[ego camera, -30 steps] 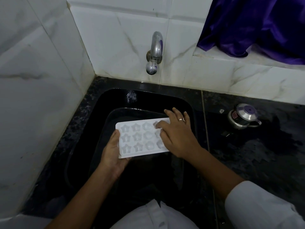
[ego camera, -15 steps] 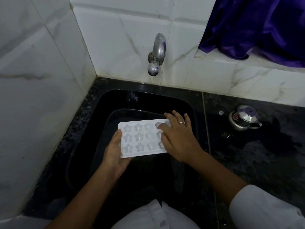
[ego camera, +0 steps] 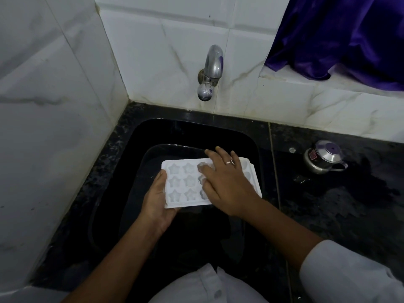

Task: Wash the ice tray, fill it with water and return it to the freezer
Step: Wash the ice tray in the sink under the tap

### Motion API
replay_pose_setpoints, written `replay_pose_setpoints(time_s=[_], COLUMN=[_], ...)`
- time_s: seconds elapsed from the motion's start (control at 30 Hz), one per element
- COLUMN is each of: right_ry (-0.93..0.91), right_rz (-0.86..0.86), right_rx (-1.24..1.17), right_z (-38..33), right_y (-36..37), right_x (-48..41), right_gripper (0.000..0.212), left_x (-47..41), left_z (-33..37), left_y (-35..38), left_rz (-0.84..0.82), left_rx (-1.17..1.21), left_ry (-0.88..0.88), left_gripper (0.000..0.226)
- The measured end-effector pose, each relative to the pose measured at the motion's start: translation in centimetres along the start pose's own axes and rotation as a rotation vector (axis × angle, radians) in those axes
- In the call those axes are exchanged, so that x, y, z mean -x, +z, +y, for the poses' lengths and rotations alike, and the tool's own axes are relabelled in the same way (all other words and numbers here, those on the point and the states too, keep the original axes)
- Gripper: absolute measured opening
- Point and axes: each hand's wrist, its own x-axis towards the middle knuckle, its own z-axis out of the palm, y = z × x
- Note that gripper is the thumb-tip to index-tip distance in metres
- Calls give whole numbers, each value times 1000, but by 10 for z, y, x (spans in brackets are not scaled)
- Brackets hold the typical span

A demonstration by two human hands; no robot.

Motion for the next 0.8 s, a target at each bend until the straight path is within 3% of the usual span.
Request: replay_pose_setpoints(time_s=[0.8], right_ry=[65], right_rz=[-33], right_rx=[-13], right_z=[-3], right_y=[4], right_x=[-11], right_gripper=[53], left_x=[-4], left_z=[1], left_y=[3], left_rz=[-24], left_rx=[-18], left_ry=[-7], left_gripper=[57])
